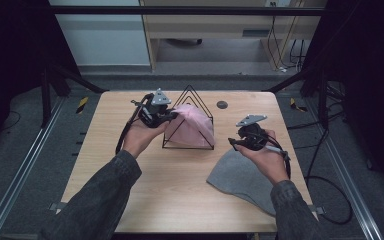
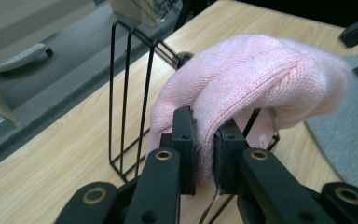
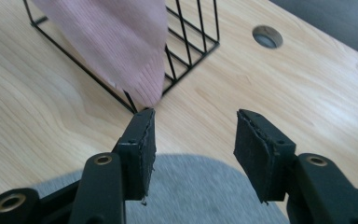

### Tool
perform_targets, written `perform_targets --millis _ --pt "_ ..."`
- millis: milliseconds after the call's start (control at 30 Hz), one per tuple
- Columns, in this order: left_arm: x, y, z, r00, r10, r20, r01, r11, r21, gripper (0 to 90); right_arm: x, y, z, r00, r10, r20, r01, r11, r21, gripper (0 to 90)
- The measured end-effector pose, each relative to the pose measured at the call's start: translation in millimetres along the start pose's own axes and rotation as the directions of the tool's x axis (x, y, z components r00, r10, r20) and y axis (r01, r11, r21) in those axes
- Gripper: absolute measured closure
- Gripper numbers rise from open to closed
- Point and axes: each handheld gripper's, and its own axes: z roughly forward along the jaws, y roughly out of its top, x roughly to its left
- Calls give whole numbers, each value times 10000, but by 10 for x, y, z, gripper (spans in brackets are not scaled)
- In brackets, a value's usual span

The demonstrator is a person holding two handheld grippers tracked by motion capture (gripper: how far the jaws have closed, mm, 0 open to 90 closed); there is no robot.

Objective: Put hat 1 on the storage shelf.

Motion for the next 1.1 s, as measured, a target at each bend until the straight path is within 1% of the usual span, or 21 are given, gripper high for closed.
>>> perform_targets --millis 100,167,233,267,333,367,400,433,467,567,667,700,733,800,833,900,933,1000,1033,1067,1100 --pt "-11 -9 -6 9998 -174 13 173 9998 48 809 -29 -56 -24 9999 114 53 -115 9999 116 471" --pt "-8 -20 5 9997 -261 -34 262 9990 352 799 -89 -141 -47 9996 224 165 -228 9995 237 466" --pt "12 -41 19 9994 -342 -40 343 9987 375 795 -150 -203 -55 9989 422 222 -428 9987 266 465" --pt "12 -41 19 9994 -342 -40 343 9987 375 793 -150 -203 -55 9989 422 222 -428 9987 266 465" --pt "36 -63 45 9992 -386 82 382 9982 464 786 -242 -293 -63 9973 666 304 -676 9972 324 468" --pt "36 -63 45 9992 -386 82 382 9982 464 785 -242 -293 -63 9973 666 304 -676 9972 324 468" --pt "31 -74 56 9990 -380 224 369 9983 450 785 -316 -358 -54 9962 779 395 -796 9960 412 469" --pt "31 -74 56 9990 -380 224 369 9983 450 785 -338 -380 -51 9952 890 396 -908 9949 443 469" --pt "15 -86 58 9995 -271 181 262 9985 473 785 -374 -409 -47 9940 1001 436 -1022 9936 482 470" --pt "8 -112 57 9995 -276 178 266 9984 509 783 -470 -498 -29 9892 1362 540 -1390 9889 526 471" --pt "7 -141 36 9992 -374 116 369 9987 344 776 -544 -581 -9 9847 1642 576 -1676 9840 600 489" --pt "7 -141 36 9992 -374 116 369 9987 344 773 -544 -581 -9 9847 1642 576 -1676 9840 600 489" --pt "3 -149 29 9994 -336 103 333 9990 308 768 -592 -642 3 9805 1890 538 -1922 9795 607 497" --pt "-21 -162 16 9993 -351 100 350 9993 146 755 -624 -689 17 9779 2016 547 -2051 9764 673 509" --pt "-21 -162 16 9993 -351 100 350 9993 146 738 -642 -715 25 9757 2125 534 -2160 9737 719 508" --pt "-50 -170 -29 9994 -340 -73 339 9993 -154 661 -687 -768 41 9708 2332 565 -2373 9678 836 507" --pt "-50 -170 -29 9994 -340 -73 339 9993 -154 618 -713 -797 52 9663 2522 513 -2559 9629 853 507" --pt "-78 -197 -109 9985 -504 -212 496 9980 -393 520 -766 -856 77 9607 2709 601 -2757 9566 944 507" --pt "-78 -197 -109 9985 -504 -212 496 9980 -393 472 -766 -856 77 9607 2709 601 -2757 9566 944 507" --pt "-105 -241 -179 9984 -491 -272 478 9978 -450 426 -835 -948 108 9501 3031 732 -3096 9450 1058 510" --pt "-105 -241 -179 9984 -491 -272 478 9978 -450 401 -848 -975 117 9459 3150 775 -3223 9397 1142 510"
